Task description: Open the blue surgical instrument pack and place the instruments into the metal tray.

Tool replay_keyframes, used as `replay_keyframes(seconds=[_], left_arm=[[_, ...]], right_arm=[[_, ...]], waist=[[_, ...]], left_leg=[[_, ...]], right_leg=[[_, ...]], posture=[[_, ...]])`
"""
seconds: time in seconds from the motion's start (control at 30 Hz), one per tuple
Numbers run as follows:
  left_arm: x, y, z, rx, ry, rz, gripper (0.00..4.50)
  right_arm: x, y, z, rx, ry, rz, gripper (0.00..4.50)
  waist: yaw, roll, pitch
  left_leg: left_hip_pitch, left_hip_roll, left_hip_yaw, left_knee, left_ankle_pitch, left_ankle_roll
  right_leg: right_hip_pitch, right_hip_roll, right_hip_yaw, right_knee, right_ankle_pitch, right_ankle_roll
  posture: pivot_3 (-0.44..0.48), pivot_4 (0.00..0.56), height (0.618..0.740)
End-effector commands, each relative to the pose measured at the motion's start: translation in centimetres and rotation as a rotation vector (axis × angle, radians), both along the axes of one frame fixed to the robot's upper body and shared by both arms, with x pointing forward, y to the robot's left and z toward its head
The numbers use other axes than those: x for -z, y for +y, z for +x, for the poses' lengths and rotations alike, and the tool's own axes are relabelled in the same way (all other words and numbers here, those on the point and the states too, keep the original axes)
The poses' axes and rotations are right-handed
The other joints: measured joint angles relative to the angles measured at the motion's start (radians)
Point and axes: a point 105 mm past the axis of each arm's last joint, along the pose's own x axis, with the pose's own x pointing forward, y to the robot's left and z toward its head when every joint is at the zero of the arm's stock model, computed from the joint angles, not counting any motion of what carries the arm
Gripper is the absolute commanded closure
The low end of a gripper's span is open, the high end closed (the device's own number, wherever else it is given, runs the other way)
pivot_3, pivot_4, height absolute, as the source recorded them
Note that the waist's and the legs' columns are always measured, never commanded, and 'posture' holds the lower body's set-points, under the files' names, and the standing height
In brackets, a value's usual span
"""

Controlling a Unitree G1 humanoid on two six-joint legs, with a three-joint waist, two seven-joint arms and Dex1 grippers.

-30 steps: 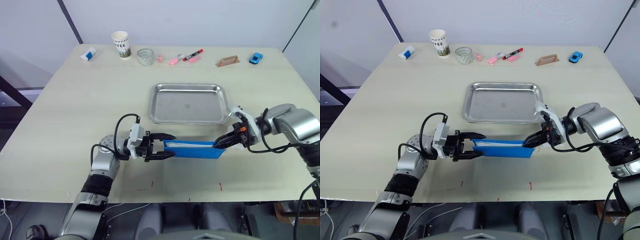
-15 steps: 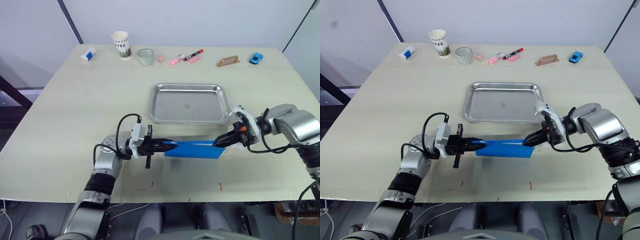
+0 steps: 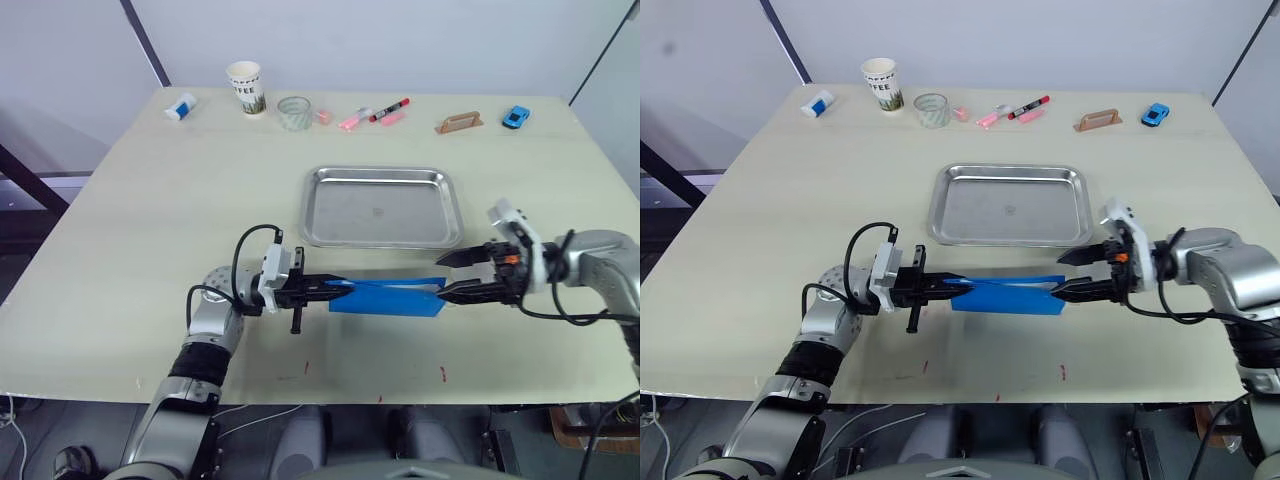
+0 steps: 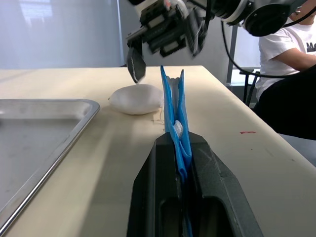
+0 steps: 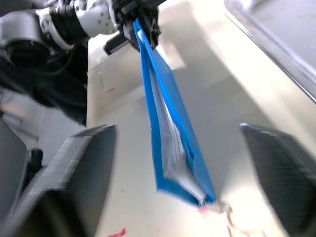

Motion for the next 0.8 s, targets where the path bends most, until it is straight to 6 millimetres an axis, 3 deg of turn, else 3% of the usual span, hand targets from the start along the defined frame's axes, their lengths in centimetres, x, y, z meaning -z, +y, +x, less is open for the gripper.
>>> replay_keyframes(seconds=[0.03, 0.2, 0.33, 0.77, 0.8], left_arm=[[-0.7, 0.5, -0.1, 0.002, -0.027, 0.007, 4.5], [-1.0, 0.9, 0.1, -0.015, -0.034, 0.012, 4.5], [-1.0, 1.2, 0.1, -0.03, -0.037, 0.011, 4.5], [-0.6, 0.9, 0.2, -0.061, -0.047, 0.014, 4.5], [-0.6, 0.8, 0.1, -0.06, -0.047, 0.012, 4.5]], right_arm=[[-1.8, -2.3, -0.6, 0.113, -0.076, 0.022, 0.15], [-1.2, -4.9, -0.3, 0.257, -0.284, -0.138, 0.15], [-0.7, -5.3, 0.2, 0.319, -0.373, -0.197, 0.15], [4.3, -4.8, 3.4, 0.401, -0.364, -0.343, 0.15], [4.7, -4.8, 3.5, 0.409, -0.348, -0.345, 0.36]], waist=[[-0.003, 0.0, 0.0], [-0.005, 0.0, 0.0], [-0.006, 0.0, 0.0], [-0.004, 0.0, 0.0], [-0.004, 0.0, 0.0]], left_leg=[[0.0, 0.0, -0.002, 0.0, 0.0, 0.0], [0.0, 0.0, -0.004, 0.001, 0.0, 0.0], [0.0, 0.0, -0.003, 0.001, 0.0, 0.0], [0.0, 0.0, -0.003, 0.001, 0.0, 0.0], [0.0, 0.0, -0.003, 0.001, 0.0, 0.0]], right_leg=[[0.0, 0.0, 0.0, 0.0, 0.0, 0.0], [0.001, 0.001, 0.0, 0.0, 0.0, 0.0], [0.001, 0.001, 0.001, 0.0, 0.0, 0.0], [0.001, 0.001, 0.0, 0.0, 0.0, 0.0], [0.001, 0.001, 0.0, 0.0, 0.0, 0.0]], posture=[[0.0, 0.15, 0.74], [0.0, 0.15, 0.74], [0.0, 0.15, 0.74], [0.0, 0.15, 0.74], [0.0, 0.15, 0.74]])
